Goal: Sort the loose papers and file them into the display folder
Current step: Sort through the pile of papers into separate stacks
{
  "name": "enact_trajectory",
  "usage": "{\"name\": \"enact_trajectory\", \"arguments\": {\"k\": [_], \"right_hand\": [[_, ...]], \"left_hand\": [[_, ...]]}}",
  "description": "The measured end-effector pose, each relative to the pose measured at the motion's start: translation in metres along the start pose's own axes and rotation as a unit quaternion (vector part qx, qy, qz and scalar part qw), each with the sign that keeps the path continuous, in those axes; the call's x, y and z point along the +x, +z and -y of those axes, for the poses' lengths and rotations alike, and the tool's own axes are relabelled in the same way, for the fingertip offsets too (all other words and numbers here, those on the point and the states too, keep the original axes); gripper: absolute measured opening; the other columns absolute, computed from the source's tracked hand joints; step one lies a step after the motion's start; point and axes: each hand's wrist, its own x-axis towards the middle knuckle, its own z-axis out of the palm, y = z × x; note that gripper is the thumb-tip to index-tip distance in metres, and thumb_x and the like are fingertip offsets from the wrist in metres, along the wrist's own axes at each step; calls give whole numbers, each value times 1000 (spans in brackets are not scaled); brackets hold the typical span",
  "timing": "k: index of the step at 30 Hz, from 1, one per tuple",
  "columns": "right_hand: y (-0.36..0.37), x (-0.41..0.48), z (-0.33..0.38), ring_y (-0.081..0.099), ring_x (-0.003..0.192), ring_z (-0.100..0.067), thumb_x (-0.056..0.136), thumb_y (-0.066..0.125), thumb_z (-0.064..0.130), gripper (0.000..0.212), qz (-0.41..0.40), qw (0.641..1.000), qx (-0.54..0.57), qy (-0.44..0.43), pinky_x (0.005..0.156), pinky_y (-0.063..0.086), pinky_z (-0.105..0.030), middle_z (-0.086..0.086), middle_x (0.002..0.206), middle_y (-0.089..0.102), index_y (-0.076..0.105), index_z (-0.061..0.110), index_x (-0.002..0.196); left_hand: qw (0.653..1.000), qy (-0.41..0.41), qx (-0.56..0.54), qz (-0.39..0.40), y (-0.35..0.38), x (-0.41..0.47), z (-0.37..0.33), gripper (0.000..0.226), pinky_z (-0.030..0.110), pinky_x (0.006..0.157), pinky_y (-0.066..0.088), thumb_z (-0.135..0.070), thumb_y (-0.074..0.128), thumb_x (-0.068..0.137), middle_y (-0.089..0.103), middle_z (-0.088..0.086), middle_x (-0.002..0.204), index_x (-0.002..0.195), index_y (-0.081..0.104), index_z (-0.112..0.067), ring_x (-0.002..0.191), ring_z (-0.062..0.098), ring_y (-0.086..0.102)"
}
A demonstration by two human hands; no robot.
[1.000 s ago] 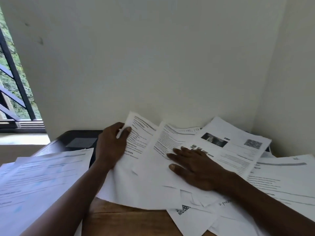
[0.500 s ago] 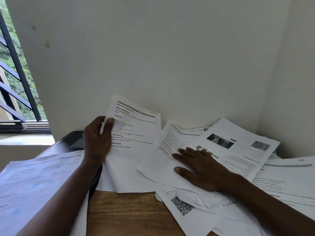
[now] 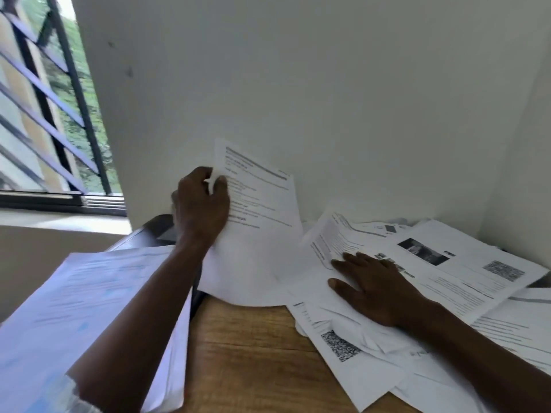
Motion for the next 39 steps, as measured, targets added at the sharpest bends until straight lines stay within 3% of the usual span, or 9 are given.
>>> {"name": "enact_trajectory", "arguments": {"k": [9,11,14,16,20,23,27,32,39], "right_hand": [[-18,-6,17,41,144,-17,99,17,69,67,-8,997,-79,-9,119,29,-42,6,157,44,42,34,150],[-39,-9,32,54,132,-24,99,42,64,59,-16,992,121,-2,110,40,-40,-2,142,60,57,22,139],[-72,-13,63,64,117,-34,67,69,84,101,89,765,638,-9,96,56,-41,-10,121,72,63,7,132],[-84,-12,82,67,114,-37,84,65,67,71,135,674,726,-14,100,54,-53,-15,121,73,70,11,127],[-60,13,85,67,102,-35,76,83,8,44,-37,873,483,58,86,55,-39,-23,115,71,67,3,116],[-52,13,84,55,125,-39,90,69,14,59,-60,983,132,116,97,45,-40,-22,138,56,45,8,144],[-50,19,123,53,120,-38,86,69,37,71,-207,964,-129,102,96,44,-46,-15,134,49,38,15,146],[-47,61,211,64,110,-27,91,71,34,34,-118,975,164,-89,95,51,-39,-6,116,68,70,16,120],[15,125,265,67,84,-19,86,66,62,46,-93,974,201,-47,81,57,-39,4,86,72,75,18,93]], "left_hand": [[985,-18,-102,-138,-88,32,-31,26,36,73,57,-33,58,85,76,5,88,95,74,-16,85,27,72],[991,-60,-97,-74,-93,23,-26,23,29,69,52,-31,62,86,75,6,88,96,74,-14,87,28,72],[995,-94,-25,28,-85,-20,-14,21,29,73,48,-27,66,93,75,10,96,108,74,-13,93,30,71],[991,-95,0,97,-80,-51,-8,23,29,78,48,-27,67,94,76,11,103,112,72,-14,98,29,70],[971,-65,61,220,-104,-71,15,34,39,87,57,-50,67,89,77,-2,109,109,72,-23,105,23,70],[950,-12,192,245,-144,-65,41,59,46,96,53,-71,60,87,67,-9,132,133,56,-35,119,19,63],[878,17,341,334,-176,-58,77,75,53,106,39,-82,55,83,40,-7,159,145,43,-41,142,24,44],[842,9,373,391,-182,-66,101,89,48,107,39,-99,37,74,46,-7,156,141,47,-41,139,21,46],[828,32,389,403,-183,-64,103,87,45,104,39,-102,28,72,50,-14,145,135,48,-47,134,17,47]]}}
